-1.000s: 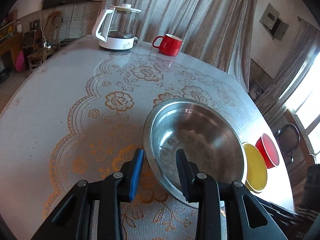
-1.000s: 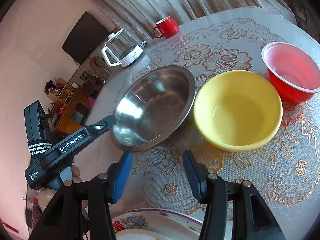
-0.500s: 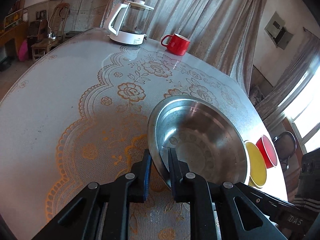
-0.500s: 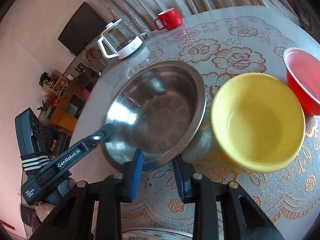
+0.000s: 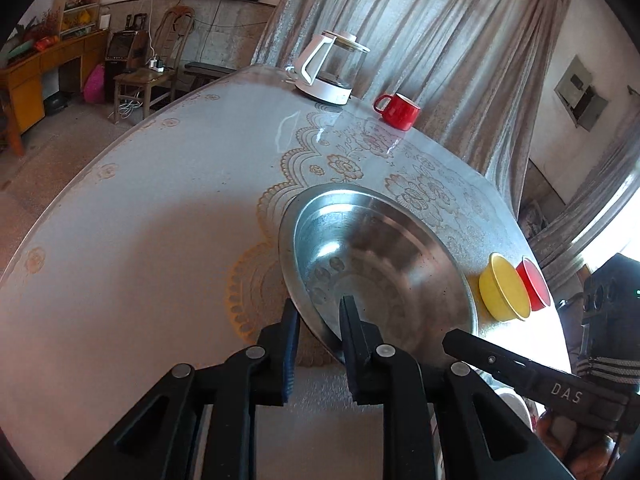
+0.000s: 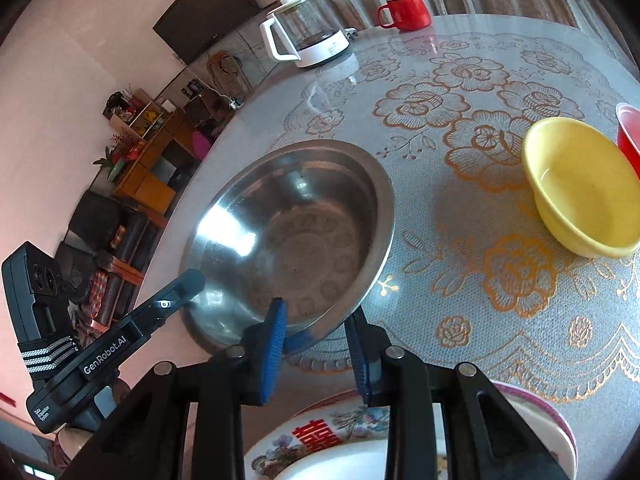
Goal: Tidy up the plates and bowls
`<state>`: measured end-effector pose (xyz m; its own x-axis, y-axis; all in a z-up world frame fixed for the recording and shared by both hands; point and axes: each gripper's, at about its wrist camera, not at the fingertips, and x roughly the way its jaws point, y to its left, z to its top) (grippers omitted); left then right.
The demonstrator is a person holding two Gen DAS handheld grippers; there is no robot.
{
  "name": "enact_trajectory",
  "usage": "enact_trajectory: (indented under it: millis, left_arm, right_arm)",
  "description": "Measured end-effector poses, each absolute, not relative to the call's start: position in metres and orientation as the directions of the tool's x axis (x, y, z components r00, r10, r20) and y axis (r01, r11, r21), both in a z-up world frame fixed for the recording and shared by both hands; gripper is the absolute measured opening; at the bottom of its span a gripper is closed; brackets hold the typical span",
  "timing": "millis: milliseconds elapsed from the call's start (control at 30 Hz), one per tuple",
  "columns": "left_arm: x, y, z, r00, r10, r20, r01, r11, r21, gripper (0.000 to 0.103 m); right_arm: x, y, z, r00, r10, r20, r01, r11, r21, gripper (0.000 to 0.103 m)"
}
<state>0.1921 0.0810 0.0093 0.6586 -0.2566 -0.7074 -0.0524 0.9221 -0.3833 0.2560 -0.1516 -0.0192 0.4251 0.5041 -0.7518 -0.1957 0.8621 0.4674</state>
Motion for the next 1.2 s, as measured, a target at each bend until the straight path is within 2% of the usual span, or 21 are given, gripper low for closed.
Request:
enact_trajectory:
  millis: [267,533,633,967,1200]
  left_arm:
    - [0.144,0.096,0.006,0.672,-0.241,-0.700,-0.098,0.908,-0.407,0.021]
    - [0.122,0.101,0.002,0.661,-0.220,-0.717,-0.120,0.913,-0.391,0.026]
    - [0.118,0.098,0.003,0.664,-0.185,-0.724,-0.119,0.930,-0.347,0.031]
    - [0.105,0.087,0.025,0.728,-0.070,-0.682,-0.093,0.975,-0.200,0.030]
    - [0.128,0.049,0.054,0.749,-0.193,-0.634,0.091,0.978,-0.189,0.030]
  right_arm:
    - [0.233,-0.124,-0.023,0.388,0.501,-0.774,-0.259,0.865,0.430,0.030]
    - [0.220,-0.111,-0.022,0.367,0.507,-0.780,-0.310,0.857,0.411,0.032]
    - [0.219,-0.113,-0.020,0.382,0.508,-0.772,-0.311,0.857,0.410,0.032]
    - [0.216,-0.146,-0.007,0.462,0.509,-0.726,-0.276,0.861,0.427,0.036]
    - [0.208,-0.209,0.002,0.581,0.473,-0.662,-0.153,0.863,0.482,0.036]
